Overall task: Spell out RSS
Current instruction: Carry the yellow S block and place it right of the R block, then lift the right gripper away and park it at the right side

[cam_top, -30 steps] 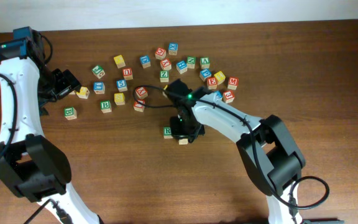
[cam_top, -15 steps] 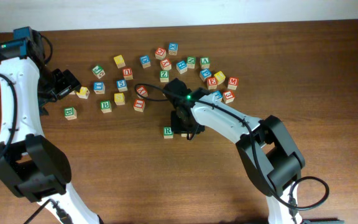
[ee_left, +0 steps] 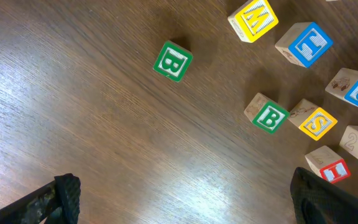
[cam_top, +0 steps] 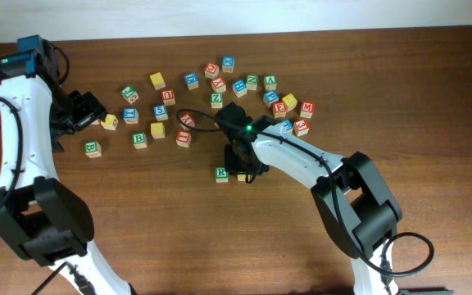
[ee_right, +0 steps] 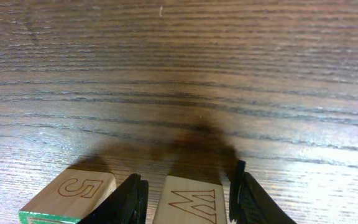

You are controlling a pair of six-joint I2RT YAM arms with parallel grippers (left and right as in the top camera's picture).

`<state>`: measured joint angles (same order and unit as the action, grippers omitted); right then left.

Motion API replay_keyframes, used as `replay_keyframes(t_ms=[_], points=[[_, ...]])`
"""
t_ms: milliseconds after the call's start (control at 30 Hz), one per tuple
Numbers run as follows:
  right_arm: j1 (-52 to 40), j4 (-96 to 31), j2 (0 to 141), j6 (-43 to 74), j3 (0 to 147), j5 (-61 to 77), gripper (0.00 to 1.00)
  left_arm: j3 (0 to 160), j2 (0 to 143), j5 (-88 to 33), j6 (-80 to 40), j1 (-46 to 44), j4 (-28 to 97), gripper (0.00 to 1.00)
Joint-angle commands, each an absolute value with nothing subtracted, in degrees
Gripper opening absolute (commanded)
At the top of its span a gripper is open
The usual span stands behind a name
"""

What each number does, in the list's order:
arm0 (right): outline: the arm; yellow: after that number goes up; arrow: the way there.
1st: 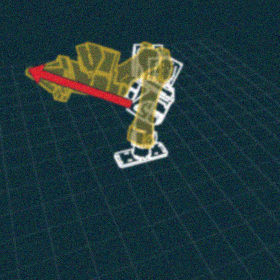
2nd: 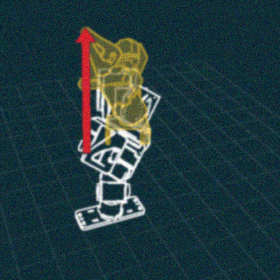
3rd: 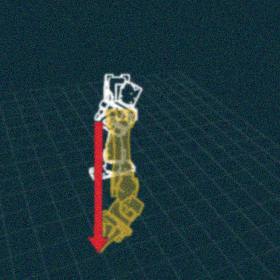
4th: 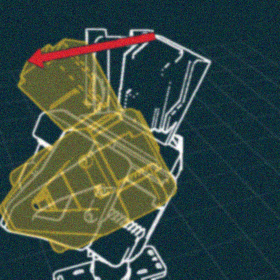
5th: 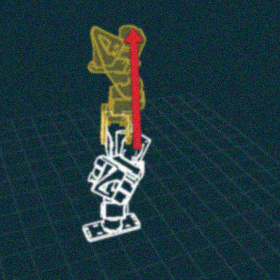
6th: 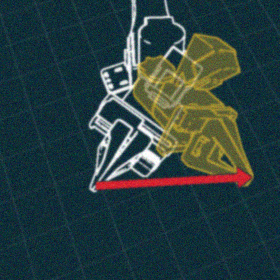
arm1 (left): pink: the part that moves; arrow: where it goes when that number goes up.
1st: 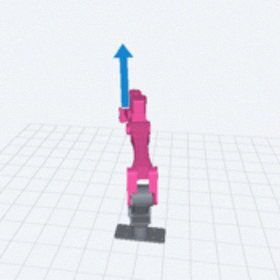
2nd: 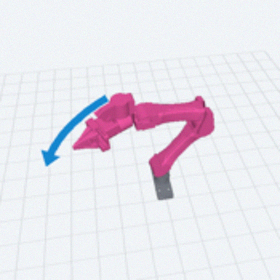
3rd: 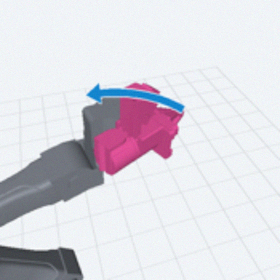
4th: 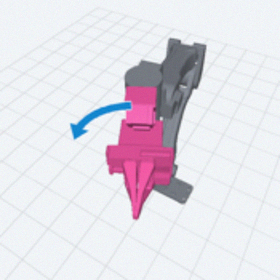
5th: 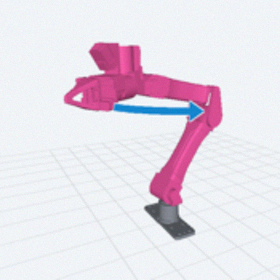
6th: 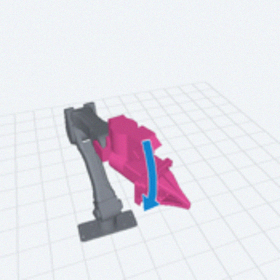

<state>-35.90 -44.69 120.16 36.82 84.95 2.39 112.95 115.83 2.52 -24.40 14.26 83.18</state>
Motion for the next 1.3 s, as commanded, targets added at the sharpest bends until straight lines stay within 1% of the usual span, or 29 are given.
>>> replay_keyframes(t_ms=[0, 33, 67, 100, 167, 200, 233, 300, 500, 533, 600, 633, 733, 767, 800, 867, 900, 1000, 1167, 1267], points=[[-35.99, -44.12, 118.76, 33.08, 84.58, 1.85, 0.32, 113.25, 115.66, 2.74, -23.90, 14.41, 83.20, 0.99], [-35.99, -44.12, 118.76, 32.84, 84.58, 1.87, 0.27, 113.25, 115.66, 2.76, -23.90, 14.41, 83.22, 0.99], [-35.99, -44.12, 118.76, 32.84, 84.58, 1.87, 0.25, 113.25, 115.66, 2.76, -23.90, 14.41, 83.22, 0.99], [-35.99, -44.12, 118.76, 32.84, 84.58, 1.87, 0.25, 113.25, 115.66, 2.76, -23.90, 14.41, 83.20, 0.99], [-35.99, -44.10, 118.76, 32.84, 84.58, 1.83, 0.30, 113.25, 115.66, 2.76, -23.90, 14.41, 83.22, 0.99], [-35.99, -44.10, 118.76, 32.84, 84.58, 1.83, 0.34, 113.25, 115.66, 2.76, -23.90, 14.41, 83.22, 0.99], [-35.99, -43.97, 118.76, 32.84, 84.58, 1.83, 0.41, 113.25, 115.66, 2.76, -23.90, 14.41, 83.22, 0.99], [-35.99, -42.81, 118.76, 32.86, 84.58, 1.72, 0.50, 113.25, 115.66, 2.76, -23.90, 14.41, 83.22, 0.99], [-35.92, -37.89, 118.74, 33.04, 85.47, -5.06, 0.52, 113.25, 115.66, 2.76, -23.90, 14.41, 83.22, 0.99], [-35.88, -38.15, 118.74, 33.01, 87.33, -5.06, 0.56, 113.25, 115.66, 2.76, -23.90, 14.41, 83.20, 0.99], [-35.59, -41.76, 118.45, 31.51, 93.34, -6.11, 0.66, 113.25, 115.66, 2.76, -23.90, 14.41, 83.22, 0.99], [-35.09, -45.98, 118.41, 31.53, 97.71, -7.35, 0.69, 113.25, 115.66, 2.74, -23.90, 14.41, 83.22, 0.99], [-30.87, -63.83, 118.34, 31.57, 115.26, -8.21, 0.70, 113.25, 115.66, 2.76, -23.90, 14.41, 83.22, 0.99], [-28.93, -70.41, 118.32, 31.55, 121.43, -8.23, 0.78, 113.25, 115.66, 2.76, -23.90, 14.41, 83.22, 0.99], [-27.11, -75.57, 118.32, 31.55, 125.86, -8.25, 0.99, 113.25, 115.63, 2.76, -23.90, 14.41, 83.22, 0.99], [-21.69, -84.95, 118.32, 31.53, 132.64, -8.88, 0.98, 113.25, 115.66, 2.74, -23.90, 14.41, 83.20, 0.99], [-19.59, -87.35, 118.32, 31.53, 133.56, -10.48, 0.98, 113.25, 115.66, 2.74, -23.90, 14.41, 83.22, 0.99], [-8.43, -94.35, 118.43, 31.53, 132.55, -16.99, 0.98, 113.25, 115.66, 2.76, -23.90, 14.41, 83.20, 0.99], [2.50, -95.37, 118.43, 31.55, 132.16, -15.64, 0.98, 113.25, 115.63, 2.74, -23.90, 14.41, 83.22, 0.99], [4.58, -95.31, 118.43, 31.55, 132.16, -13.76, 0.98, 113.25, 115.66, 2.74, -23.90, 14.41, 83.22, 0.99]])
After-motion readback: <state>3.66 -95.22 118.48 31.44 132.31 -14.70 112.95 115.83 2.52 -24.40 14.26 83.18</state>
